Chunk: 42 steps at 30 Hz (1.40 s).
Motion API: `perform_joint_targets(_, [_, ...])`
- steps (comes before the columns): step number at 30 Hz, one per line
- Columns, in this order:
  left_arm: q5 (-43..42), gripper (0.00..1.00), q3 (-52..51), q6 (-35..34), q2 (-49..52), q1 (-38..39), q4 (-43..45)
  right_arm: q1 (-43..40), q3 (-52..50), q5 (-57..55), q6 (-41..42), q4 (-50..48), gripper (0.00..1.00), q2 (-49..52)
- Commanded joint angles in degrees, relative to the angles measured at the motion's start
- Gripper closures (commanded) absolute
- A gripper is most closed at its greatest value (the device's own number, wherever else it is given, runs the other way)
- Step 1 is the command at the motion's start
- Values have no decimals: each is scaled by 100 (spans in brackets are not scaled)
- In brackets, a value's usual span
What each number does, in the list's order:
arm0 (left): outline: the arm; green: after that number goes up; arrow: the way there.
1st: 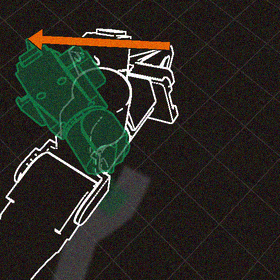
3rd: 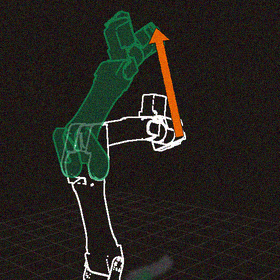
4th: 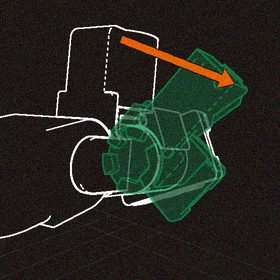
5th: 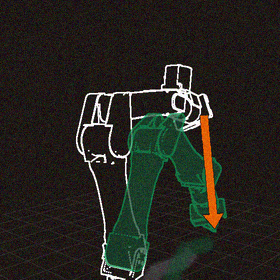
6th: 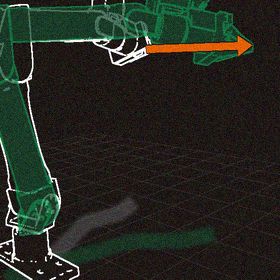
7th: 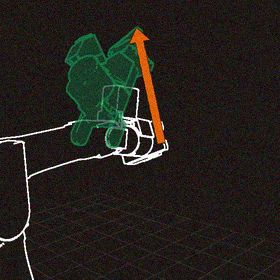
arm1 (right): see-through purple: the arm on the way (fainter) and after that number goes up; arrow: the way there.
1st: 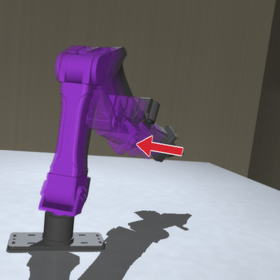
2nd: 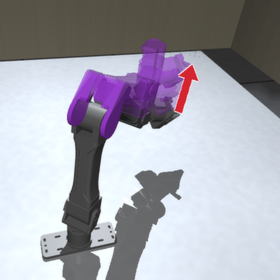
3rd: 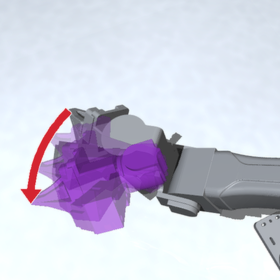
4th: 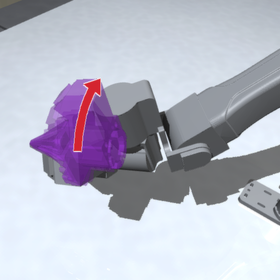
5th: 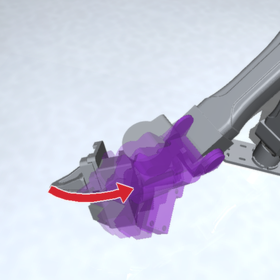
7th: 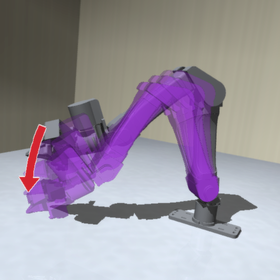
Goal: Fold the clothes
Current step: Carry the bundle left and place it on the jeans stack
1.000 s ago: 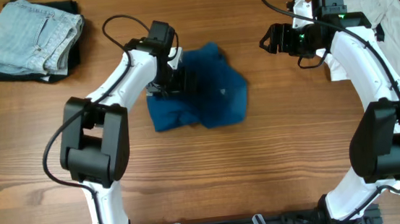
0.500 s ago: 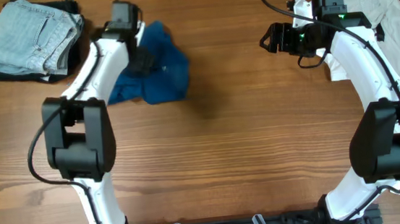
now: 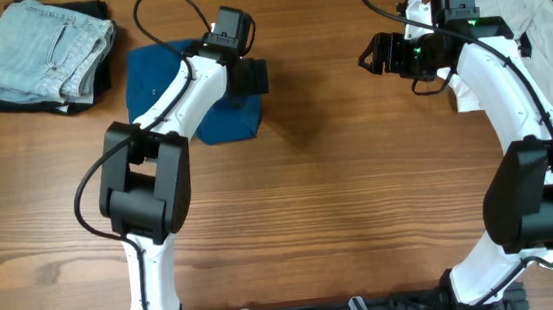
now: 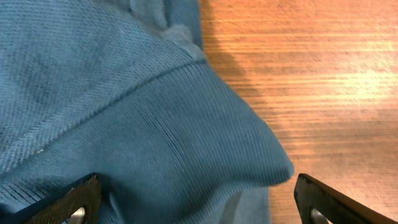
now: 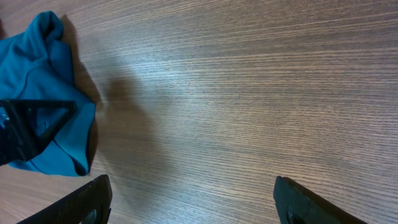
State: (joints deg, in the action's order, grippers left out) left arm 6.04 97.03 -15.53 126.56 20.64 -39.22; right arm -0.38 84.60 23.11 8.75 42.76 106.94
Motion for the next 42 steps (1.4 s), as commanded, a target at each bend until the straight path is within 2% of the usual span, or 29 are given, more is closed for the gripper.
perform_joint_targets(1, [817,2,59,-170,455,9,2,9,122,92,20,11,16,85])
perform_joint_targets(3, [1263,6,59,-273,592,9,28,9,120,90,17,11,16,85])
perform_joint_targets(5, [1401,17,59,-317,748,9,146,9,118,68,0,15,16,85])
perform_joint_targets(6, [1425,32,59,-317,835,9,164,9,118,68,-68,13,16,85])
perform_joint_targets(7, [1425,53,59,-315,885,9,164,9,118,68,-98,13,16,85])
perform_joint_targets(9, [1419,76,59,-291,911,9,127,9,118,68,-114,11,16,85])
perform_joint_targets(10, [1410,93,59,-160,909,11,129,9,118,68,-127,13,16,85])
perform_joint_targets(11, [1397,96,70,131,892,13,153,9,118,68,-125,11,16,85])
perform_joint_targets(14, [1392,96,614,415,240,-131,-645,9,118,70,-122,9,16,85])
perform_joint_targets(16, [1401,96,1088,807,-643,-262,-1176,9,118,72,-122,-7,16,85])
perform_joint_targets(18, [1397,96,1115,960,-1521,-361,-1176,9,118,72,-120,-13,16,85])
perform_joint_targets(23, [1401,96,1167,1246,-1786,-365,-1401,15,118,92,-122,-13,16,85])
perform_joint_targets(25, [1676,96,1495,1624,-1954,-391,-1397,15,118,92,-122,-20,16,85])
perform_joint_targets(27, [2098,96,1864,2332,-2061,-468,-1300,15,118,92,-118,-31,16,85])
perform_joint_targets(29, [2815,96,2074,3762,-2083,-610,-817,20,118,96,-109,-33,16,85])
perform_joint_targets(31, [3200,96,2072,4852,-2081,-837,-286,20,118,94,-105,-28,16,85])
perform_joint_targets(34, [3200,96,2072,5746,-2074,-1410,531,20,118,94,-105,-31,16,85])
perform_joint_targets(36, [2677,96,2072,6695,-2022,-2168,1272,20,116,94,-103,-28,16,85])
perform_joint_targets(39, [2295,96,2072,6920,-1823,-2820,2033,52,116,87,-109,11,16,85])
perform_joint_targets(42, [1622,96,2072,6918,-1502,-3484,2151,105,118,90,-105,-63,16,85])
